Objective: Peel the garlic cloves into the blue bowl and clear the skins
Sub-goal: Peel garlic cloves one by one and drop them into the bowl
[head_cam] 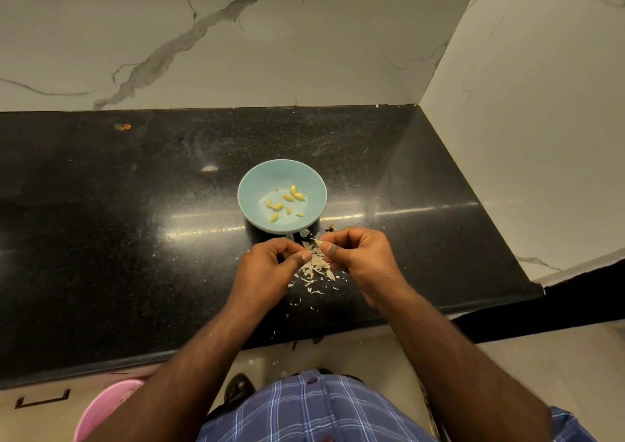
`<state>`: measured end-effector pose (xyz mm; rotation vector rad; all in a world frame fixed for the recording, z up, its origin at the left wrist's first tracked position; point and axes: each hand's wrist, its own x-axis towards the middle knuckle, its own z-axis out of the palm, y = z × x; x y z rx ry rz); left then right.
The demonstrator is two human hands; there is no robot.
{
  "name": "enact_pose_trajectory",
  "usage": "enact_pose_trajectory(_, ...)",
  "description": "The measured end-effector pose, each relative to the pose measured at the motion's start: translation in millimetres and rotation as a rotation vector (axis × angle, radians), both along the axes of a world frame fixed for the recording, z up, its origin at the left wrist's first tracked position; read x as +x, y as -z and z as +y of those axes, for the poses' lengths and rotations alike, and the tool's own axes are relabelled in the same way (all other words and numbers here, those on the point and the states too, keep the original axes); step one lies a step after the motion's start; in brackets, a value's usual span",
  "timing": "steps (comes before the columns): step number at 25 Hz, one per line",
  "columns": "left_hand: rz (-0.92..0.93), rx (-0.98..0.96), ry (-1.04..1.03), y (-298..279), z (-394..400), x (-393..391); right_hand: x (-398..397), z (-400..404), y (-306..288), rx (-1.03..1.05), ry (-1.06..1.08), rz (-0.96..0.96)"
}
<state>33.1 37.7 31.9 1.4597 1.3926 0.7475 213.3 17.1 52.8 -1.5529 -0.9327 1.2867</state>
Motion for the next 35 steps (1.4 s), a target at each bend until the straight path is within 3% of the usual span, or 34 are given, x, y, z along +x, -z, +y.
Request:
enact_pose_trajectory(12, 0.062, 0.056, 0.032, -1.6, -1.3, 1.6, -2.7, -1.0, -4.8, -0.043, -0.001, 0.017)
enact_pose_trajectory(17, -0.205, -0.026, 0.003, -5.5, -1.1, 4.4, -4.8, -1.6, -4.2, -0.033, -0.072, -0.086)
enact_pose_trajectory(20, -0.243, -0.026, 0.020, -7.3, -1.6, 4.3, -6.0, -2.2, -6.2, -0.056, -0.116, -0.109)
enact_pose_trajectory(27, -0.187, 0.091, 0.132, 0.0, 1.8, -3.4, -5.1, 0.2, -13.8, -0.301, -0.127, 0.171)
enact_pose_trajectory(30, -0.217, 0.070, 0.121, -1.5, 2.0, -3.4, -7.5, 0.5, -12.5, -0.274, -0.087, 0.254)
enact_pose_trajectory(32, -0.229, 0.017, 0.051, -4.7, 1.1, 0.5, -13.8, -0.3, -7.6, -0.123, -0.056, 0.111)
enact_pose_trajectory(35, -0.252, -0.072, -0.037, -3.9, -0.1, 5.0, -18.4, -1.4, 1.3, 0.099, -0.094, -0.252)
